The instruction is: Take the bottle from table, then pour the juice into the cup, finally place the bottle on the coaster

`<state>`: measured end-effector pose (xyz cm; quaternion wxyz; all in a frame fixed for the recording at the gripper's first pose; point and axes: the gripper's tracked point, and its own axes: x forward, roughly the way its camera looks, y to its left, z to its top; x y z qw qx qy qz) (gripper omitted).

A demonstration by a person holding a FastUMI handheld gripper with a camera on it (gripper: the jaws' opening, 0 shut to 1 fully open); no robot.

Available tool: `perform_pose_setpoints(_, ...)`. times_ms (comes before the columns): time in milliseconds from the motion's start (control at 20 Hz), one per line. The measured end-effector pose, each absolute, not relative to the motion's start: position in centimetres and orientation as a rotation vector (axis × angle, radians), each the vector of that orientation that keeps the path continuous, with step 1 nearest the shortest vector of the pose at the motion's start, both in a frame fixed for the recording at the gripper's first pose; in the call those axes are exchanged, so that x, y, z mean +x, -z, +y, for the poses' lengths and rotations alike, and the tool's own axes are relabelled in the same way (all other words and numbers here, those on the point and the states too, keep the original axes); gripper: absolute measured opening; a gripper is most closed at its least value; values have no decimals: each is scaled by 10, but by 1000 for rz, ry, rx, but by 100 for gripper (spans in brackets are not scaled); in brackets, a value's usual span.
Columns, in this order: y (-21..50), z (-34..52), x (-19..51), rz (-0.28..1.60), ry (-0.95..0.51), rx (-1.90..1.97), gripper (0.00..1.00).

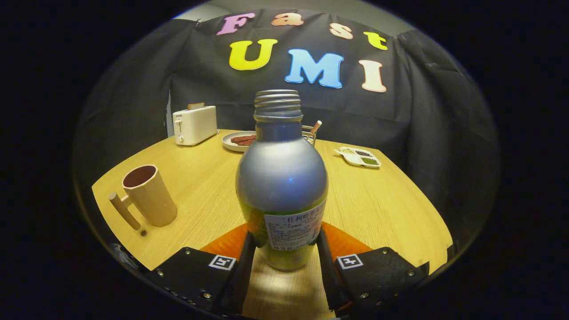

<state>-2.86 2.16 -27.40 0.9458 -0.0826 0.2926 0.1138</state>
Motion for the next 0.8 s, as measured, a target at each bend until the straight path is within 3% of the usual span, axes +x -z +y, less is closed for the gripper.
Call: perform_pose_setpoints(800, 255, 71, -19, 598, -375, -580, 68)
